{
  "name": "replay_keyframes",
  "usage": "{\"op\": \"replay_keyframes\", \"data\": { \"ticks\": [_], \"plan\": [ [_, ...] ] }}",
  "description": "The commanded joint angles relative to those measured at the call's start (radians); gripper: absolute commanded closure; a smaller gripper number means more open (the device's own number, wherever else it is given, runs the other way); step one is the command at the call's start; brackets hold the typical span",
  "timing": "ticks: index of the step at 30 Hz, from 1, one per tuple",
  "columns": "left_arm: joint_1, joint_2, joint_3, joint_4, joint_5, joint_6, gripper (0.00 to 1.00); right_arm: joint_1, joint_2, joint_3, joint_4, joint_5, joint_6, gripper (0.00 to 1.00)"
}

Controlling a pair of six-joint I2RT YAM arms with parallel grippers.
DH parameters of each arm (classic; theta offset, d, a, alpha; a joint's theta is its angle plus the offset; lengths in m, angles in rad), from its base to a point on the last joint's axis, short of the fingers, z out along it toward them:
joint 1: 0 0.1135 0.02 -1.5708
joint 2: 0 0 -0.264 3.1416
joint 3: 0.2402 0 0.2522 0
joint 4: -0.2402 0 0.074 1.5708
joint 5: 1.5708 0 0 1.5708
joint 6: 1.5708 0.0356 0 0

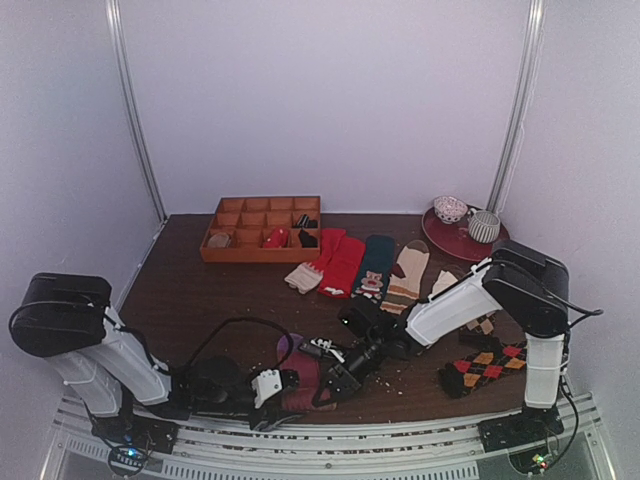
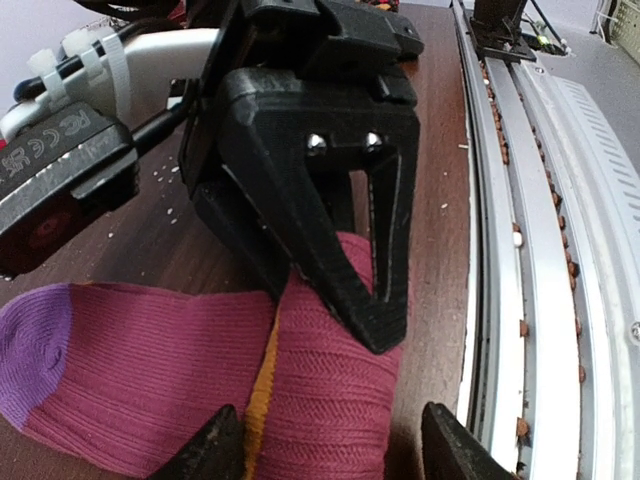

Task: Roll the socks
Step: Roll a pair of socks at the center of the board.

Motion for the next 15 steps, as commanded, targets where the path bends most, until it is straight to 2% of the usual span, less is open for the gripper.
{"op": "replay_keyframes", "data": {
  "ticks": [1, 4, 6, 7, 11, 13, 15],
  "plan": [
    [-0.004, 0.018, -0.015, 0.065, 0.0, -0.02, 0.47, 0.001, 0.069, -0.074, -0.203, 0.139, 0.012, 0.79],
    [-0.004, 0.04, -0.005, 0.071, 0.023, -0.019, 0.65, 0.001, 0.071, -0.075, -0.201, 0.141, 0.013, 0.79],
    [-0.004, 0.059, 0.004, 0.065, 0.038, -0.02, 0.81, 0.002, 0.069, -0.074, -0.195, 0.139, 0.018, 0.8],
    [-0.004, 0.069, 0.008, 0.061, 0.044, -0.022, 0.85, 0.002, 0.069, -0.075, -0.195, 0.138, 0.019, 0.79],
    [-0.004, 0.094, 0.012, 0.053, 0.057, -0.034, 1.0, 0.001, 0.065, -0.076, -0.191, 0.137, 0.021, 0.79],
    [-0.004, 0.101, 0.016, 0.038, 0.057, -0.046, 1.0, 0.001, 0.059, -0.077, -0.18, 0.137, 0.021, 0.79],
    [-0.003, 0.103, 0.018, 0.009, 0.051, -0.081, 1.0, 0.002, 0.042, -0.074, -0.169, 0.151, 0.018, 0.73]
  ]
}}
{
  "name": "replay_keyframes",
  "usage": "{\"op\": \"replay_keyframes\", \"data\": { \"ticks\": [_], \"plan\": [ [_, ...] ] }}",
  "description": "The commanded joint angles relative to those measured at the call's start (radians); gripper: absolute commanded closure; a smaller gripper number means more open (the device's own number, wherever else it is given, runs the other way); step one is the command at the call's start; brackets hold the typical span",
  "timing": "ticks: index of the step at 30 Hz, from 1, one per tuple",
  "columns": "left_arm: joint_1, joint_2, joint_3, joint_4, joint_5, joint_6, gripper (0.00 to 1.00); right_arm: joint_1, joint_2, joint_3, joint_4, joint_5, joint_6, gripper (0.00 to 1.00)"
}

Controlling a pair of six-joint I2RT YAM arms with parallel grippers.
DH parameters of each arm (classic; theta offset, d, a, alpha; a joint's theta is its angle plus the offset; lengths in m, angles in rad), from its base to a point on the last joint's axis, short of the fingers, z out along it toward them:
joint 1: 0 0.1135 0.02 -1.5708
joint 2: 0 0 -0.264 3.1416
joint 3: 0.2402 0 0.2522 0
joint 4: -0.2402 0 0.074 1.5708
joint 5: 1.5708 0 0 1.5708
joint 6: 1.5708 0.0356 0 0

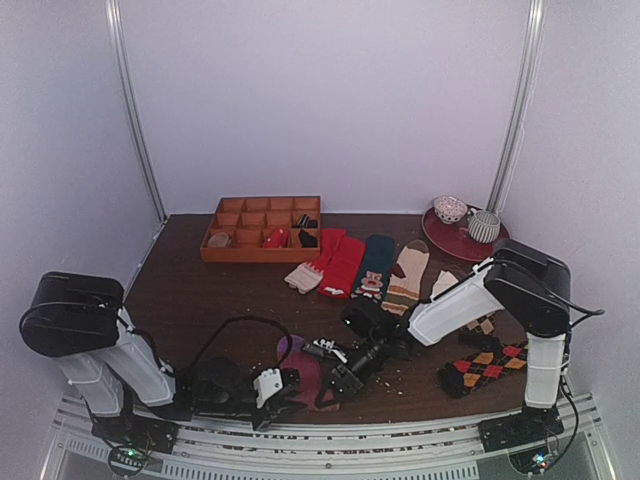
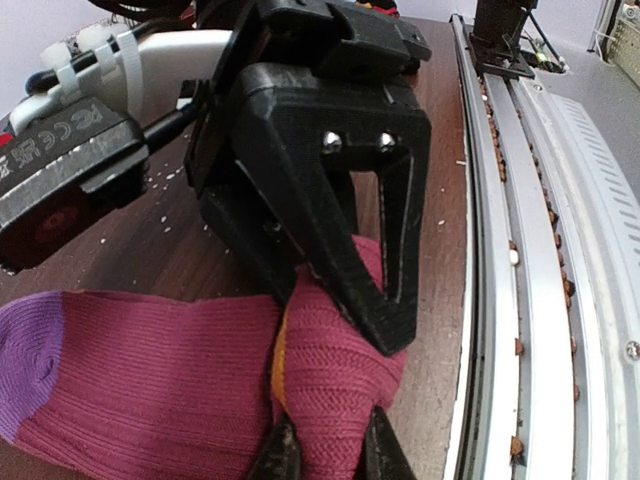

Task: Roll the socks
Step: Roll a pair of socks at the center of the board.

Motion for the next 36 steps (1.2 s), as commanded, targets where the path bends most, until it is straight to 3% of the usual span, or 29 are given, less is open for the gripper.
{"op": "replay_keyframes", "data": {
  "ticks": [1, 5, 9, 14, 22, 28, 36],
  "plan": [
    [-0.003, 0.035, 0.019, -0.106, 0.029, -0.081, 1.0, 0.008, 0.032, -0.056, -0.162, 0.177, 0.0, 0.68],
    [0.021, 0.015, 0.028, -0.281, 0.025, -0.228, 1.0, 0.007, -0.112, -0.061, -0.11, 0.298, -0.068, 0.52],
    [0.044, 0.018, 0.024, -0.419, 0.062, -0.387, 1.0, 0.011, -0.307, -0.143, 0.034, 0.456, -0.194, 0.47],
    [0.081, 0.063, -0.025, -0.416, 0.148, -0.549, 1.0, 0.059, -0.471, -0.308, 0.282, 0.576, -0.447, 0.41],
    [0.13, 0.109, -0.033, -0.403, 0.258, -0.587, 1.0, 0.217, -0.407, -0.3, 0.271, 0.716, -0.741, 0.36],
    [0.137, 0.117, -0.022, -0.417, 0.285, -0.56, 1.0, 0.255, -0.321, -0.248, 0.248, 0.795, -0.803, 0.26],
    [0.139, 0.126, -0.026, -0.402, 0.295, -0.545, 1.0, 0.259, -0.252, -0.215, 0.236, 0.882, -0.835, 0.28]
  ]
}}
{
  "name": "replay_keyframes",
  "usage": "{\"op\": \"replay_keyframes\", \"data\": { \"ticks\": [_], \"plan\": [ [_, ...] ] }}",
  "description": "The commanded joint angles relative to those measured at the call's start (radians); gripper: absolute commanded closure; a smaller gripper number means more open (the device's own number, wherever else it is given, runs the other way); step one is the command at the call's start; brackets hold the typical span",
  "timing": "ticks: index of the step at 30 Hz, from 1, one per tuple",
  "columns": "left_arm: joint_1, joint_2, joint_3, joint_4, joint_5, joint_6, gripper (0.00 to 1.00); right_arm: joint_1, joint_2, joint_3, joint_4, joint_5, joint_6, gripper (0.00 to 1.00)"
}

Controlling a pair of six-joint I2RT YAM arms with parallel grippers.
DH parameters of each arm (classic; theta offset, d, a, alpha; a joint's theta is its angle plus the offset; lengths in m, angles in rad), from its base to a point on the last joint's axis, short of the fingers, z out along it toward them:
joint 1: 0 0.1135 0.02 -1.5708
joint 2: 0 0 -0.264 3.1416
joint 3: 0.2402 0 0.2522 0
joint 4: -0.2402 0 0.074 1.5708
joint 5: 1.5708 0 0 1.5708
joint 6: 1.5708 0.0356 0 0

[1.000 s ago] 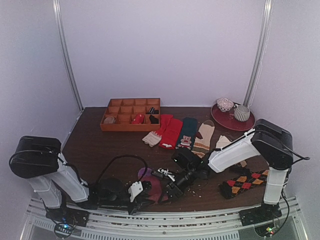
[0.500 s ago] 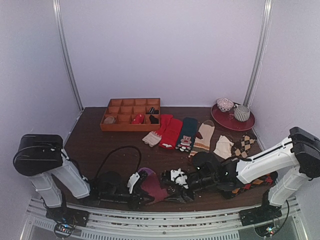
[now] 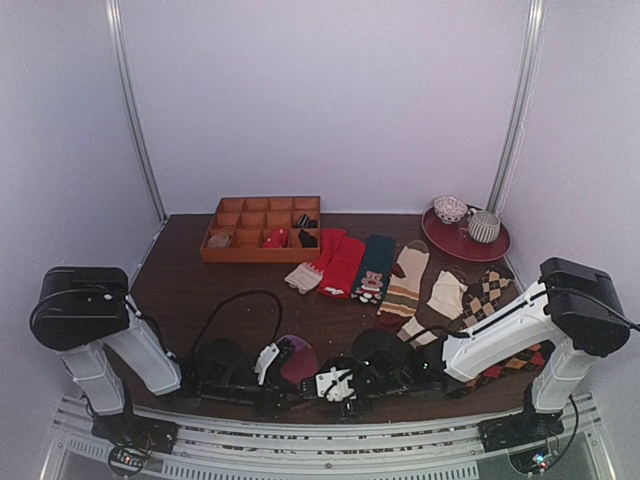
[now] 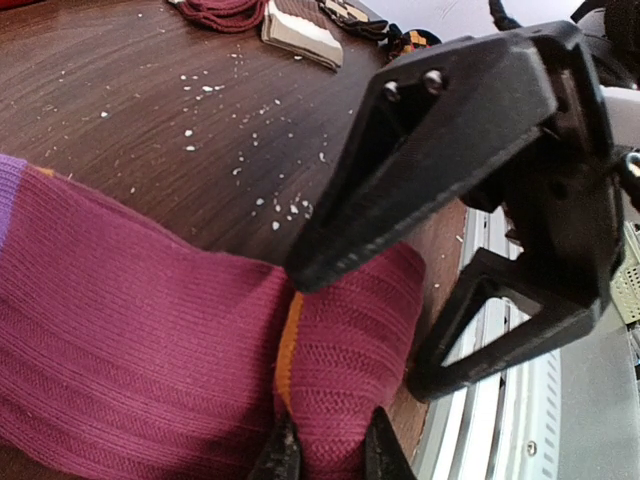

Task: Roll the socks
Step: Roll a pair of socks at the center of the board.

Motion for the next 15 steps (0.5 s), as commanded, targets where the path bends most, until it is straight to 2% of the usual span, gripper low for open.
{"op": "replay_keyframes", "data": {
  "ticks": [1, 9, 10, 13, 15],
  "plan": [
    [-0.007, 0.08, -0.059, -0.365, 0.044, -0.001, 1.0, 0.005, 0.032, 0.024, -0.031, 0.079, -0.037, 0.29],
    [-0.007, 0.089, -0.061, -0.359, 0.051, 0.004, 1.0, 0.006, 0.048, 0.033, -0.067, 0.046, 0.004, 0.51],
    [-0.007, 0.092, -0.059, -0.357, 0.053, 0.005, 1.0, 0.006, 0.043, 0.029, -0.061, 0.051, 0.01, 0.51],
    [-0.007, 0.094, -0.057, -0.357, 0.058, 0.005, 1.0, 0.006, 0.02, 0.011, -0.039, 0.076, 0.002, 0.42],
    [-0.007, 0.094, -0.058, -0.357, 0.058, 0.007, 1.0, 0.006, 0.012, 0.012, -0.044, 0.081, -0.012, 0.4]
  ]
}}
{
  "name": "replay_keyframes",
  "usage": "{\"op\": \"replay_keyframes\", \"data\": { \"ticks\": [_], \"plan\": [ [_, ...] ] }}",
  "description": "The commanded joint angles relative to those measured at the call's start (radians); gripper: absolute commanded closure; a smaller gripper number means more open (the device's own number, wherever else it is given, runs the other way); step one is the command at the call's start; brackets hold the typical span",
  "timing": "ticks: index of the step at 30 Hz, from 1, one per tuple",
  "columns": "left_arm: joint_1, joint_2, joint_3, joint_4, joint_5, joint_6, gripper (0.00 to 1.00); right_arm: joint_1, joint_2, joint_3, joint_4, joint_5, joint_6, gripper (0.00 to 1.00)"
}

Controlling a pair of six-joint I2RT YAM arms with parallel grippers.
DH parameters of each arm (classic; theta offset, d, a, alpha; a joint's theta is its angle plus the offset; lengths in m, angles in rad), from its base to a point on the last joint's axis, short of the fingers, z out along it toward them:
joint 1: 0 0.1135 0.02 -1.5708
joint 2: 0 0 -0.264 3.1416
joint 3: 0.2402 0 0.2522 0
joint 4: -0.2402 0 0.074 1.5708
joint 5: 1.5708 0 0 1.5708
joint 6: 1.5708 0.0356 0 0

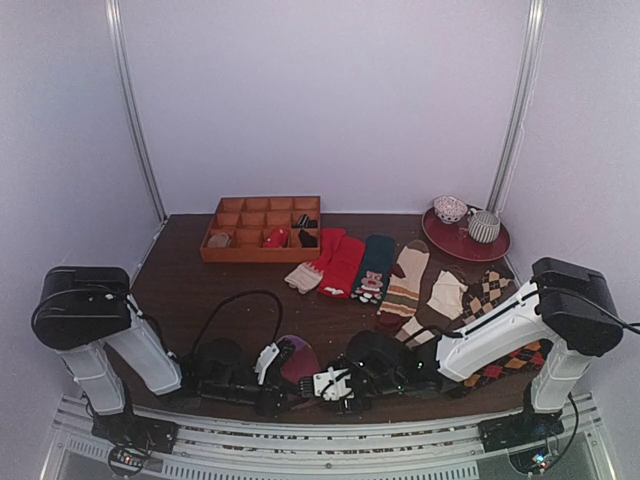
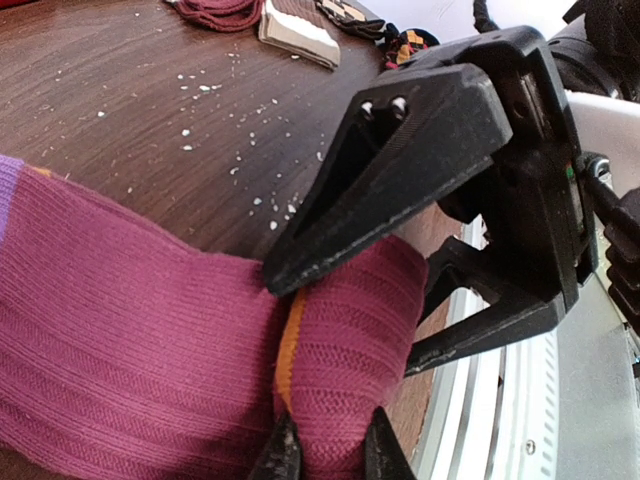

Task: Roll the socks
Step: Roll a pair of socks at the center of the board.

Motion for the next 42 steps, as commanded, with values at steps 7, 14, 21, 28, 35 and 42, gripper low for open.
{"op": "replay_keyframes", "data": {
  "ticks": [7, 14, 21, 28, 35, 42],
  "plan": [
    [-0.011, 0.092, -0.057, -0.361, 0.045, 0.006, 1.0, 0.006, 0.003, 0.049, -0.078, -0.054, 0.0, 0.58],
    [-0.01, 0.05, -0.043, -0.417, -0.013, 0.038, 0.92, 0.002, 0.068, 0.136, -0.277, -0.182, 0.109, 0.75],
    [-0.021, -0.335, -0.067, -0.536, -0.281, 0.151, 0.57, -0.034, 0.143, 0.205, -0.506, -0.329, 0.327, 0.76],
    [-0.067, -0.759, -0.188, -0.518, -0.46, 0.248, 0.38, -0.12, 0.225, 0.291, -0.621, -0.544, 0.545, 0.75],
    [-0.129, -0.714, -0.204, -0.347, -0.419, 0.385, 0.35, -0.15, 0.338, 0.433, -0.797, -0.529, 0.565, 0.75],
    [-0.155, -0.457, -0.173, -0.13, -0.376, 0.481, 0.29, -0.163, 0.379, 0.483, -0.881, -0.52, 0.534, 0.75]
  ]
}}
